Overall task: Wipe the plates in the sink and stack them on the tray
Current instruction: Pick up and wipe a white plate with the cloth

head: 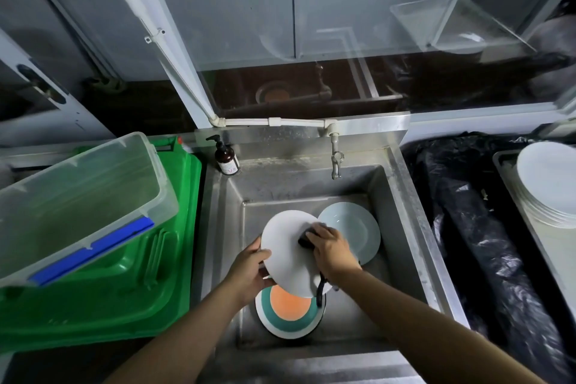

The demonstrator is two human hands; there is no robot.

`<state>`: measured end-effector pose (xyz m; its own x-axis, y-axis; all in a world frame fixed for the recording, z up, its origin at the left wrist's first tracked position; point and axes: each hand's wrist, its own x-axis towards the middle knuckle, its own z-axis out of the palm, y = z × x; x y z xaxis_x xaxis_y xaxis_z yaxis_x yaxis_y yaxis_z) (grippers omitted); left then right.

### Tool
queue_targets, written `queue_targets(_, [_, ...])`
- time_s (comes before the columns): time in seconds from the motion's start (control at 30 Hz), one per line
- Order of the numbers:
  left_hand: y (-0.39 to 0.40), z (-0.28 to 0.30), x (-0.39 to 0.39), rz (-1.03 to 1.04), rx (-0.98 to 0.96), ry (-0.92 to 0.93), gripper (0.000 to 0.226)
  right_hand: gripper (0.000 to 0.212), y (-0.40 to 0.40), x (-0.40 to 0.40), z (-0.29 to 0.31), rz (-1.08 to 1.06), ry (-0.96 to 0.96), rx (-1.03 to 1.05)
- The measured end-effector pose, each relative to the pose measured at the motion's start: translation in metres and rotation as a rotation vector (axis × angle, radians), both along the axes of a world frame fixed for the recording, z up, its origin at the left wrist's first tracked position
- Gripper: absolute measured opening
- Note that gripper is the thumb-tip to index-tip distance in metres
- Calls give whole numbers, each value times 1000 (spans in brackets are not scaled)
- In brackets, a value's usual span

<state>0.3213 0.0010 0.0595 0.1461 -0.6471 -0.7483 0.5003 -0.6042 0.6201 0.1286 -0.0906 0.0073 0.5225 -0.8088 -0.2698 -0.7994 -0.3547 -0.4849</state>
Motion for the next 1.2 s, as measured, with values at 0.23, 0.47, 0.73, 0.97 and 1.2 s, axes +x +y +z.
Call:
queue_targets(0.23, [1,-1,-6,46,-22,41,50,50,-11,-11,1,-20,6,-21])
queue_targets(0.47, [-21,-19,0,312,19,10,47,47,32,-14,-6,48,-121,-64])
queue_targets(0.73, [-20,-10,-5,263,8,-1,37,39,58,12,13,233,-284,-260])
queue_targets(0.97, [-13,-8,24,109,34,-20,40,51,22,-22,5,217,-51,-101])
queue_targets(1.2, [-10,-15,32,108,119,-7,35,65,24,-28,8,479,96,-248])
